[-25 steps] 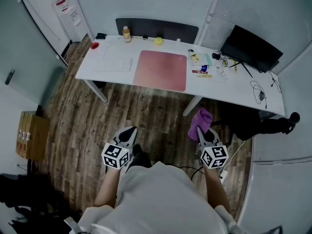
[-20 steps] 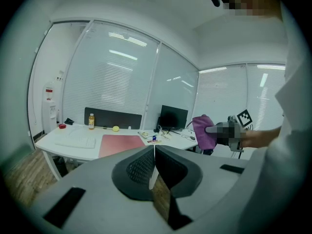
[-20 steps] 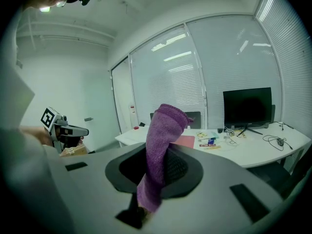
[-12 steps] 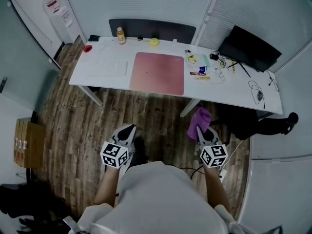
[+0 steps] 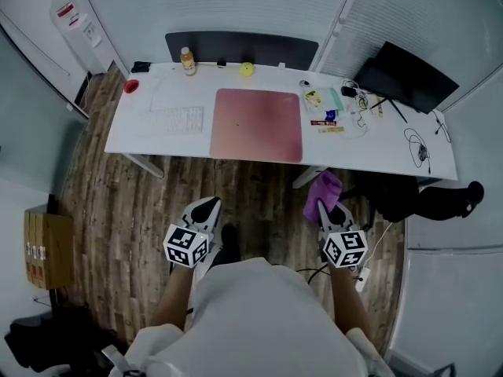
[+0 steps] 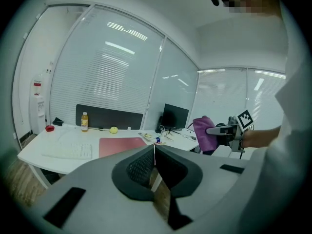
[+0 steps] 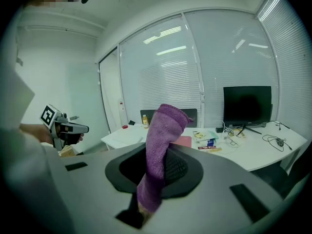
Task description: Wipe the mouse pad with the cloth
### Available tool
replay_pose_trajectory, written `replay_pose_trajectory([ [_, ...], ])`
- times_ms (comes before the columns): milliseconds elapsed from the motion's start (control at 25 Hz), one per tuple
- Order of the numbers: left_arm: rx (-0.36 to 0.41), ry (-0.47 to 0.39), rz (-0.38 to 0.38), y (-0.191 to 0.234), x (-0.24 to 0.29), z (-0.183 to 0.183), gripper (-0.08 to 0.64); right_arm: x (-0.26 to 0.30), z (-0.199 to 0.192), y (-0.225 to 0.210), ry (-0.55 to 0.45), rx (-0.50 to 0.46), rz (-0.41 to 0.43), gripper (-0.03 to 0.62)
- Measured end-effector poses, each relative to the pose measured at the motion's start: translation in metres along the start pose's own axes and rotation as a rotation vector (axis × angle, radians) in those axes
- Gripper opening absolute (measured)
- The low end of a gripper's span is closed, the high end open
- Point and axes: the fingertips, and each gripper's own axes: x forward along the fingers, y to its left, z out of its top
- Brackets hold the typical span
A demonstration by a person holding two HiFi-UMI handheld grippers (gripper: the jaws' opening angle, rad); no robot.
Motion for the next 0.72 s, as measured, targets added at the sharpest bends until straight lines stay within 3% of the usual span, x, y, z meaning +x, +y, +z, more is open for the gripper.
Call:
replay_pose_trajectory([
  [720, 0.033, 0.067, -0.152, 0.107, 0.057, 0.023, 0.020, 0.085, 0.012, 0.025, 0.065, 0.026, -0.134, 0.075],
])
